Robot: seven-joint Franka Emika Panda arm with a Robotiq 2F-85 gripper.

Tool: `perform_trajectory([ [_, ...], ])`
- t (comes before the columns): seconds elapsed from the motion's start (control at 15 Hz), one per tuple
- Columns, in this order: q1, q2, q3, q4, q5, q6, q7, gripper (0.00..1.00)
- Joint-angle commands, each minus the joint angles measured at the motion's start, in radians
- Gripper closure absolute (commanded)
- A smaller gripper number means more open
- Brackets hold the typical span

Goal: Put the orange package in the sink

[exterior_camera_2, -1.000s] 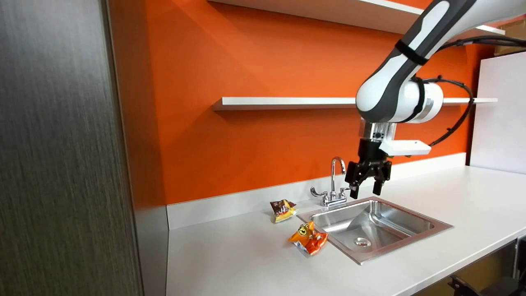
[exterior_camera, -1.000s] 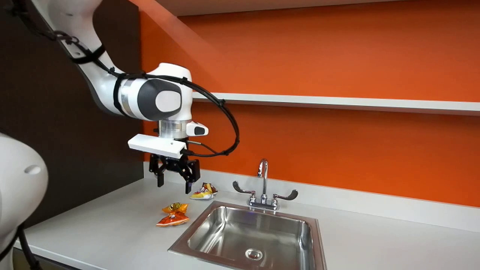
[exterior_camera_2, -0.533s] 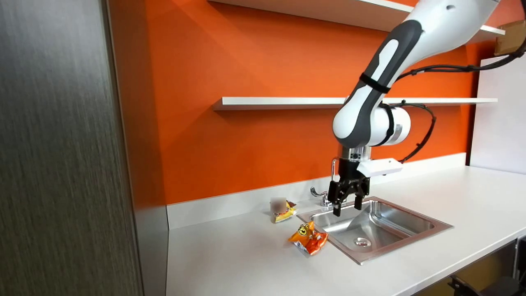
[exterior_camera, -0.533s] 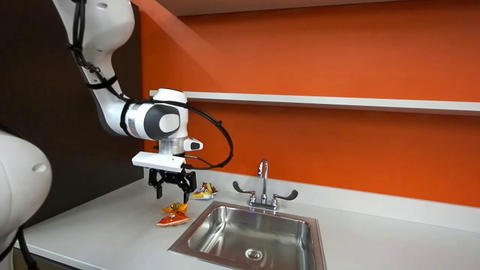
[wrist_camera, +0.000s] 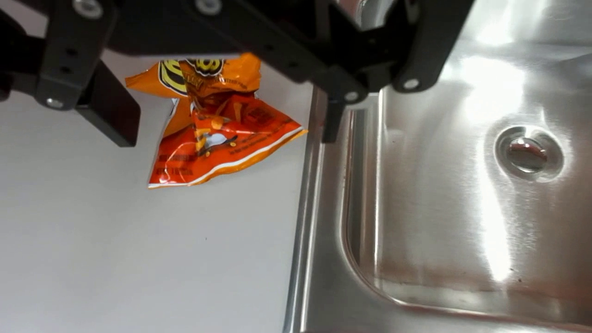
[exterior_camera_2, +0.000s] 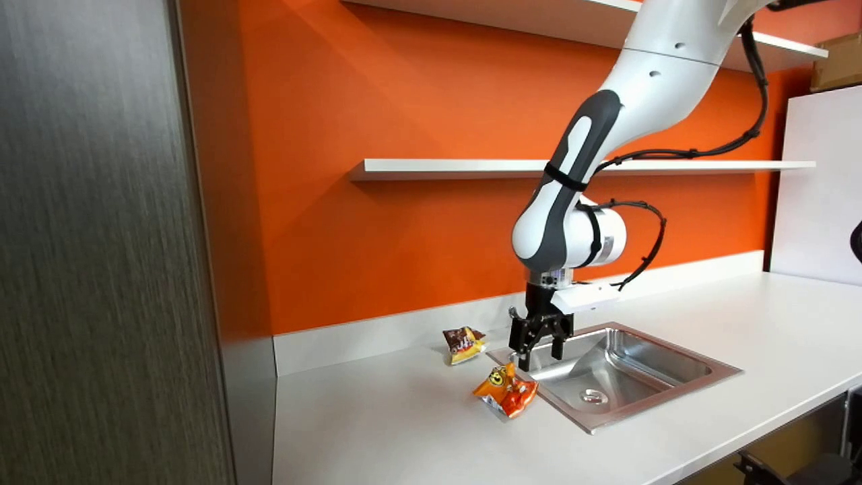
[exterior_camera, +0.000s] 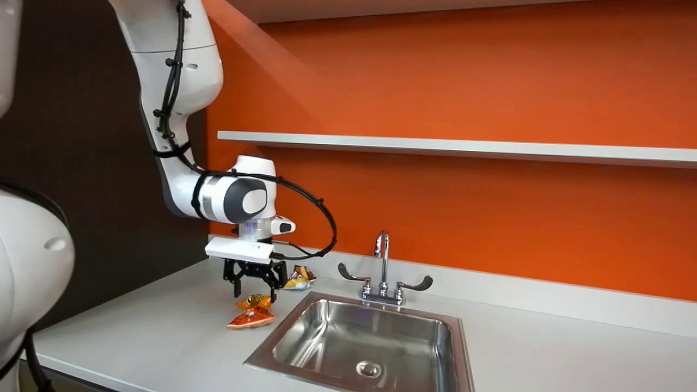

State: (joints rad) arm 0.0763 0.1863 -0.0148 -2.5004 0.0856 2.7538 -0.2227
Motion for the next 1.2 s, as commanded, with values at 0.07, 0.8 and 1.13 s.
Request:
perform_trajectory([
  [0.07,-0.048,0.12,0.052,0.101,-0.009,0.018,-0.021,0.0],
  [0.8,-0.051,0.217,0.075,0.19,-0.058,0.012,-0.007,0.0],
  [1.13,-0.048,0.241,0.082,0.204,-0.079,0.013,-0.004,0.0],
])
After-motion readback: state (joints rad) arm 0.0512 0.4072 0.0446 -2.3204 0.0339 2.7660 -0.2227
